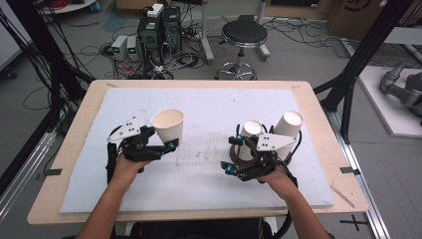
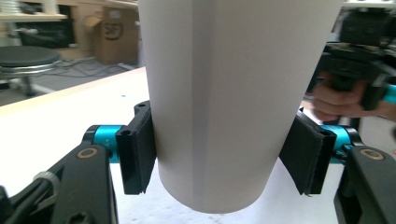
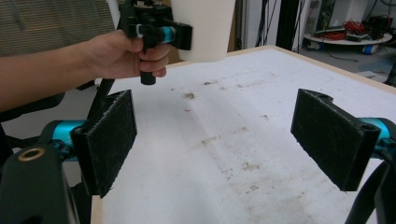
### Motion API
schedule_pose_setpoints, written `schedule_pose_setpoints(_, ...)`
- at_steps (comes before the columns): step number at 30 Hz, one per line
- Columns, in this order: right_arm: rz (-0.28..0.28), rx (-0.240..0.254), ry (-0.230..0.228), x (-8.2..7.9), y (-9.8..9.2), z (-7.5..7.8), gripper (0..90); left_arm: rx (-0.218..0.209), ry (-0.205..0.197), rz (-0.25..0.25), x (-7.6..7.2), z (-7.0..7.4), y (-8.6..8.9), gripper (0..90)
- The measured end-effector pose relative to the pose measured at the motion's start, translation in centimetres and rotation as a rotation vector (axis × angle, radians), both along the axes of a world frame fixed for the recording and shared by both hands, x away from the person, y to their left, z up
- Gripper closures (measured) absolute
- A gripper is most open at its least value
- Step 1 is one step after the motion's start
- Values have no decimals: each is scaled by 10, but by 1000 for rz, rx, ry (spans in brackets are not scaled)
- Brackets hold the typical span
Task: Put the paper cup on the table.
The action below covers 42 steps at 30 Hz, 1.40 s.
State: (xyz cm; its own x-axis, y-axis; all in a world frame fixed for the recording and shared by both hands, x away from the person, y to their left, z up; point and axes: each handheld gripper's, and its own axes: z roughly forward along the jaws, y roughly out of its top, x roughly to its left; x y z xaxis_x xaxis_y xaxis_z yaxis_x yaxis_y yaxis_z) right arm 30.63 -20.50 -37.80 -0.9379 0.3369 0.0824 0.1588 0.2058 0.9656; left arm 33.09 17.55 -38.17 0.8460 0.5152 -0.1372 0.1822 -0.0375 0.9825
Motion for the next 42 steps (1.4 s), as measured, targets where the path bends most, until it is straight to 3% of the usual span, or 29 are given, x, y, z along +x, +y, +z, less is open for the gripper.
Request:
schedule_pose_setpoints(7,-9,-19,-4,-4,-3,0,148,-15,2,90,9,1,12,347)
schedule_pose_setpoints(11,-27,-27,-8,-7,-8,-1,153,-7,-26,127,15,4,18,347)
schedule_pose_setpoints(17,-46,-43,-14,-10,-16,-4,153,-42,-19,228,29,2,32,346)
schedule_pose_setpoints(20,-44,-35,-3,-11,-19,-4,153,-15,-27,281,34,-2,38,347)
schedule_pose_setpoints(23,-43,-35,-10,-12,-22,-5,153,-14,-3,318,41,-8,42,347)
schedule_pose_setpoints(30,-43,-37,-5,-13,-25,-5,154,28,44,351,53,-21,40,346)
schedule_pose_setpoints(42,-30,-48,-4,-13,-23,-8,154,129,154,402,65,-48,38,347)
